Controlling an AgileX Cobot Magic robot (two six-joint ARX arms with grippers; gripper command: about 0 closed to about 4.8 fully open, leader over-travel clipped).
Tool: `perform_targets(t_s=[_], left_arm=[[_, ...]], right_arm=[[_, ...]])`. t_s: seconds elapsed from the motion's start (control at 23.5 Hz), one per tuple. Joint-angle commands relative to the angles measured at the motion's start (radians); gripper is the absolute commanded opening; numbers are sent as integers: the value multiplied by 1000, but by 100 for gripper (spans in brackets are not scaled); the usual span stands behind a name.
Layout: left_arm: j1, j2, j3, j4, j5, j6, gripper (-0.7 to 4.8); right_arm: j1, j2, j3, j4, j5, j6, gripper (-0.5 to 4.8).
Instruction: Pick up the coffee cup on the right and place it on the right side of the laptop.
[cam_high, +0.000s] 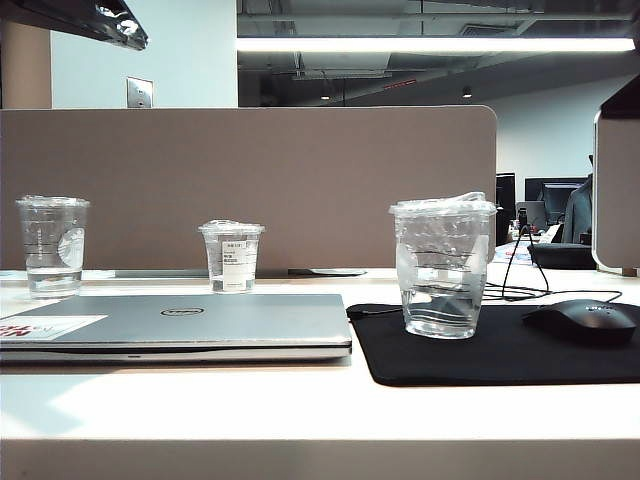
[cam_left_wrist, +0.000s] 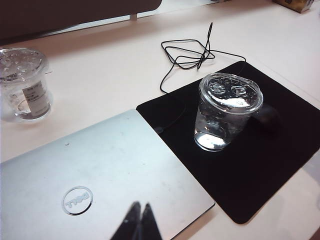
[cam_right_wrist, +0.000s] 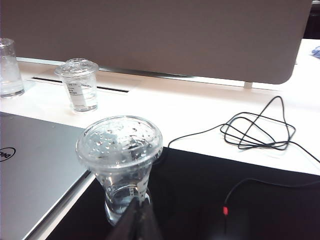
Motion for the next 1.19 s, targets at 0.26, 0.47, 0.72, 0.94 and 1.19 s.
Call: perform_targets(t_s=[0.26,0.47,0.72,0.94,1.19], left_arm=[[-1,-2,5,13,5,2,-5],[-1,-2,5,13,5,2,-5],[-1,-2,5,13,5,2,-5],[-1,-2,5,13,5,2,-5],[-1,-2,5,13,5,2,-5]], right_arm=[[-16,-213,-3,-227,67,-7,-5],[-56,-306,-23,-259,99,-8,-5],[-132,-366,-89,-208,63,-7,-5],[-182,-371,-146,-150,45,-1,-5],[-189,-373,-183,-127,45,-1,-5]])
